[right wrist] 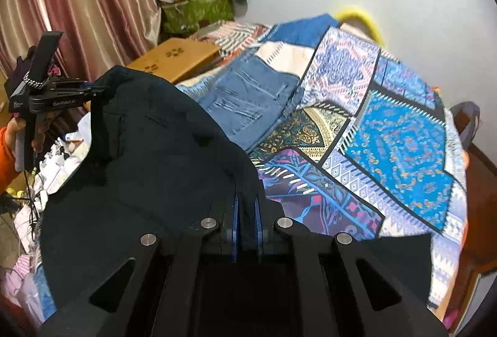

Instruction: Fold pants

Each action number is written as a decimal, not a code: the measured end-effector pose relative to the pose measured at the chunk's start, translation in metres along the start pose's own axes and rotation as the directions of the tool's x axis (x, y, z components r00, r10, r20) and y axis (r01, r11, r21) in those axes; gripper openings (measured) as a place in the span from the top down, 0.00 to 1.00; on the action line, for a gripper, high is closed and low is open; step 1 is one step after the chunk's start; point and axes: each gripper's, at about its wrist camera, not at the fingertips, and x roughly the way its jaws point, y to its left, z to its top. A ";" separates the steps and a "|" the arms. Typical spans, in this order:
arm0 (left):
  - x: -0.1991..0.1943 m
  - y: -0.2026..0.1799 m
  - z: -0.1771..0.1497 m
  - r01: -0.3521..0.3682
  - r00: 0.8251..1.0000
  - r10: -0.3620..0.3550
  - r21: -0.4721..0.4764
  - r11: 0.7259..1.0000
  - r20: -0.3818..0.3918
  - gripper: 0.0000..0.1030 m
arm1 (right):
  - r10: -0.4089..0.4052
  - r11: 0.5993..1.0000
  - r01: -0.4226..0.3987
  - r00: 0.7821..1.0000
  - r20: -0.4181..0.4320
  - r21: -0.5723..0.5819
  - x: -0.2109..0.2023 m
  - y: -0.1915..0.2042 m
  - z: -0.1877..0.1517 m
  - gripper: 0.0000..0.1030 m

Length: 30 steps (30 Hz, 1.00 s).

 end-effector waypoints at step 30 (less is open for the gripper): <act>-0.072 -0.006 -0.223 -0.023 0.995 0.022 -0.011 1.000 -0.101 0.73 | -0.048 0.999 0.048 0.999 0.014 -0.012 -0.042 0.121 -0.154 0.88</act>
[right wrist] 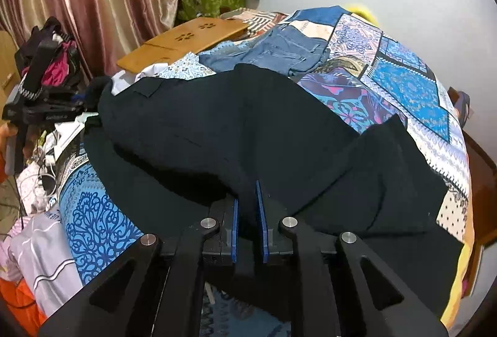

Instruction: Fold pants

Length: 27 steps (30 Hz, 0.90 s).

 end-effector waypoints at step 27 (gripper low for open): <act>-0.051 -0.034 0.107 -0.010 0.987 0.009 0.006 1.000 0.163 0.41 | -0.188 0.972 0.170 0.977 0.099 0.163 -0.065 -0.100 0.034 0.50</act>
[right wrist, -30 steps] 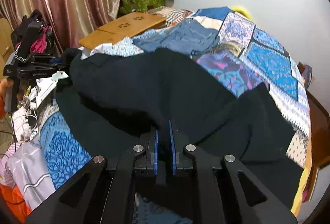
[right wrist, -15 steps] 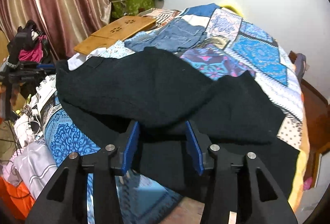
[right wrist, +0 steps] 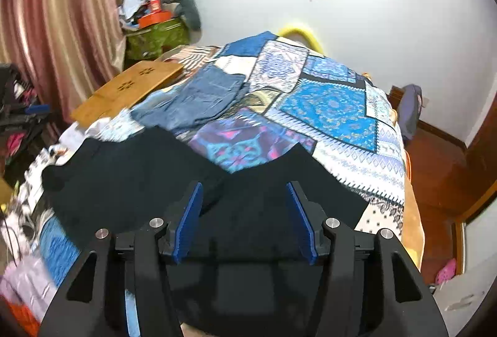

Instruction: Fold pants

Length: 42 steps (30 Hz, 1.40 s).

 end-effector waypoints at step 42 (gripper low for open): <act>0.090 -0.127 0.029 0.146 0.977 -0.118 0.158 0.977 -0.176 0.25 | -0.066 0.978 0.064 0.998 0.007 0.199 0.044 -0.142 0.056 0.90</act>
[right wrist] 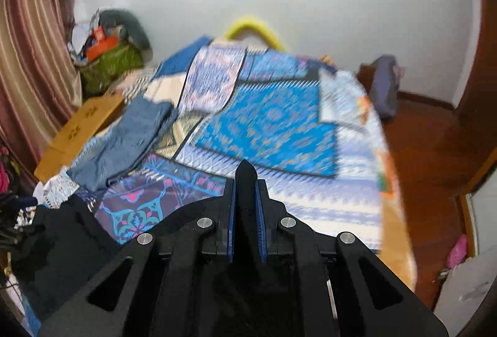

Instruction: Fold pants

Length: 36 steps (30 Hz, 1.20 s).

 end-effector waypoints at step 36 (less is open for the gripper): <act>-0.056 -0.046 -0.021 -0.056 0.994 0.053 0.031 0.998 0.099 0.18 | -0.143 0.960 0.176 0.977 -0.159 0.218 -0.089 -0.088 -0.174 0.72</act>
